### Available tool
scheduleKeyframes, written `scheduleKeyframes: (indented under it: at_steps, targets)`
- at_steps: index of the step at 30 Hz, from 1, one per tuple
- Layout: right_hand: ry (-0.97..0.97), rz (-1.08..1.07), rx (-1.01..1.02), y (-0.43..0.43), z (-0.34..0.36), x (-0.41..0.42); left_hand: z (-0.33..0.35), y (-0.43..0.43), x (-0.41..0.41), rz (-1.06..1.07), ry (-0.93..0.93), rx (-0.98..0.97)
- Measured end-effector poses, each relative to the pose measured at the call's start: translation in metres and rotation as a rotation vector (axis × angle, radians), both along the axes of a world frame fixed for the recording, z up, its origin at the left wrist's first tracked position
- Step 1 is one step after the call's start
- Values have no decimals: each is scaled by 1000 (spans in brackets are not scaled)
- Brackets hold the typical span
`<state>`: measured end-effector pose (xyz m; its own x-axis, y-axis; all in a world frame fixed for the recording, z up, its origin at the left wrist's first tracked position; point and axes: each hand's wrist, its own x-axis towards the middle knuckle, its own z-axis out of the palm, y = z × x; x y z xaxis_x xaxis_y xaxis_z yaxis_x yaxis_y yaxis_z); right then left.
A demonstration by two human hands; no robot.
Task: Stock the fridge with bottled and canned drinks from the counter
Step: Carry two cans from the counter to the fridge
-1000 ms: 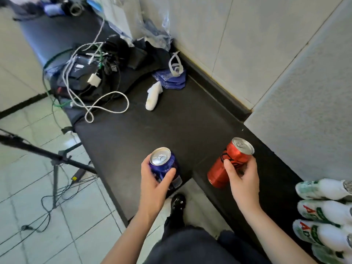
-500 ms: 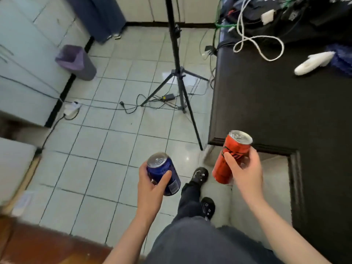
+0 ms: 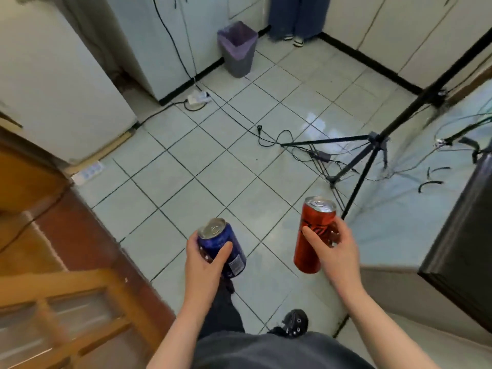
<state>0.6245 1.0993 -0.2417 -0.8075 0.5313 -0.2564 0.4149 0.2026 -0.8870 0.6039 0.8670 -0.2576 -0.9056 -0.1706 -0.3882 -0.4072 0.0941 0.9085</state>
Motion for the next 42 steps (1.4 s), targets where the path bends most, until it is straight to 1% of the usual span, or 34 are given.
scheduleKeyframes:
  at_steps: [5, 8, 12, 14, 18, 22, 27, 31, 35, 38, 42]
  targets:
    - [38, 205, 13, -97, 13, -102, 14, -116, -69, 178, 26, -13]
    - [87, 323, 11, -159, 22, -163, 23, -182, -108, 267, 102, -56]
    - [136, 440, -35, -224, 35, -222, 29, -241, -138, 373, 156, -108]
    - [139, 479, -45, -246, 40, -247, 28, -262, -148, 415, 151, -111]
    - [143, 523, -40, -281, 37, -294, 16, -289, -178, 454, 105, -75]
    - [137, 513, -44, -318, 24, -358, 8, -314, -230, 484, 87, -64]
    - [170, 585, -67, -386, 16, -476, 18, -373, -340, 465, 129, -90]
    - [219, 637, -116, -439, 37, -575, 40, -425, -438, 505, 164, -105]
    - [265, 684, -164, -489, 56, -669, 61, -468, -524, 528, 225, -161]
    - [290, 718, -153, -525, 68, -719, 71, -495, -569, 574, 244, -166]
    - [281, 733, -169, -571, 70, -766, 70, -533, -606, 624, 250, -160]
